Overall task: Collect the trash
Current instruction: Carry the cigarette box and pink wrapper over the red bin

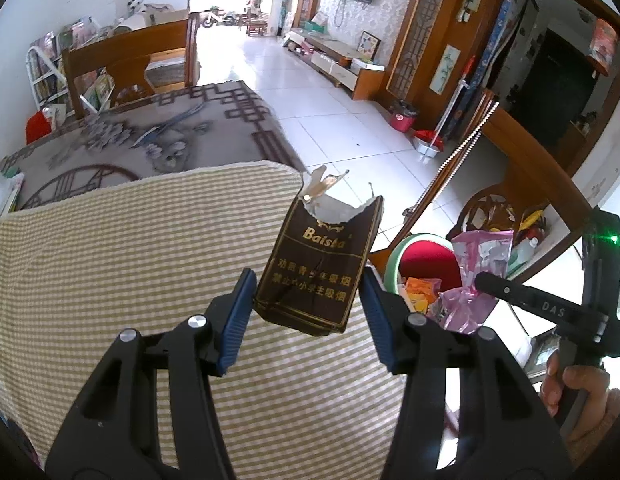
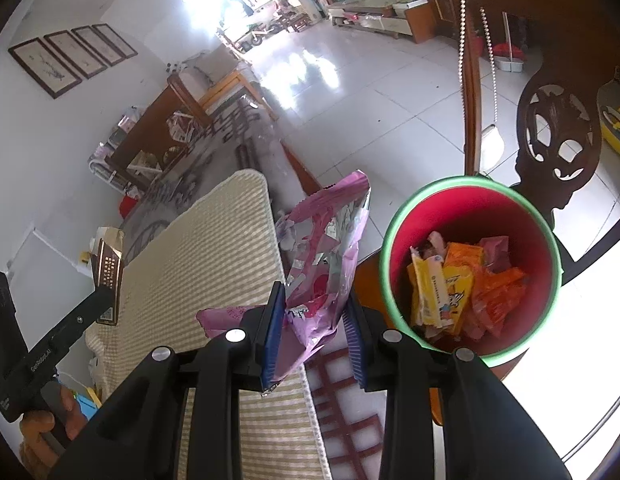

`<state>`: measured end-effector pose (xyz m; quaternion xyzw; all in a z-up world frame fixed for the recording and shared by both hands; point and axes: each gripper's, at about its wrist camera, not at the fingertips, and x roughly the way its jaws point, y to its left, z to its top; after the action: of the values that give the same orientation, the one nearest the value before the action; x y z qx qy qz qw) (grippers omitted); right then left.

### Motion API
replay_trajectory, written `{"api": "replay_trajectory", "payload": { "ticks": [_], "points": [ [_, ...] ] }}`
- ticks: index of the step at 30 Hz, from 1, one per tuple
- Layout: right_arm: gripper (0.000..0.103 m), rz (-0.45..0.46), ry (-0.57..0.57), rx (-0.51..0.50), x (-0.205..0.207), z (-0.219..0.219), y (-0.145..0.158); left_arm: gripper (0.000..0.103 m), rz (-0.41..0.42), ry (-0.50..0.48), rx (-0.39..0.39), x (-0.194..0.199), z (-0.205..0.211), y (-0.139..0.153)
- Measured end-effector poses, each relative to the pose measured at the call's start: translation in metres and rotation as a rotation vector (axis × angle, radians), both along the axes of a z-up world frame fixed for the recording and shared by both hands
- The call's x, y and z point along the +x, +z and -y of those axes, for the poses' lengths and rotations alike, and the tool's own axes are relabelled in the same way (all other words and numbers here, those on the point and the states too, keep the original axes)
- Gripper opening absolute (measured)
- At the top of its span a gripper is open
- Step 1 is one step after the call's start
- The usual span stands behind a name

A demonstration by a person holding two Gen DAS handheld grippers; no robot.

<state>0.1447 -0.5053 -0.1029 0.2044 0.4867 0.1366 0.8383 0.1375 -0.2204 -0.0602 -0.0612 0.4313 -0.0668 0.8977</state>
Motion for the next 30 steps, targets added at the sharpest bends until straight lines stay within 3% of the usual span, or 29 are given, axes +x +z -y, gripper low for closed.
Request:
{"api": "replay_trajectory", "payload": {
  "ticks": [30],
  "points": [
    [0.030,-0.020,-0.249,-0.014,-0.020,0.115,-0.009,0.051,-0.019,-0.268,-0.002,0.040,0.119,-0.009]
  ]
}}
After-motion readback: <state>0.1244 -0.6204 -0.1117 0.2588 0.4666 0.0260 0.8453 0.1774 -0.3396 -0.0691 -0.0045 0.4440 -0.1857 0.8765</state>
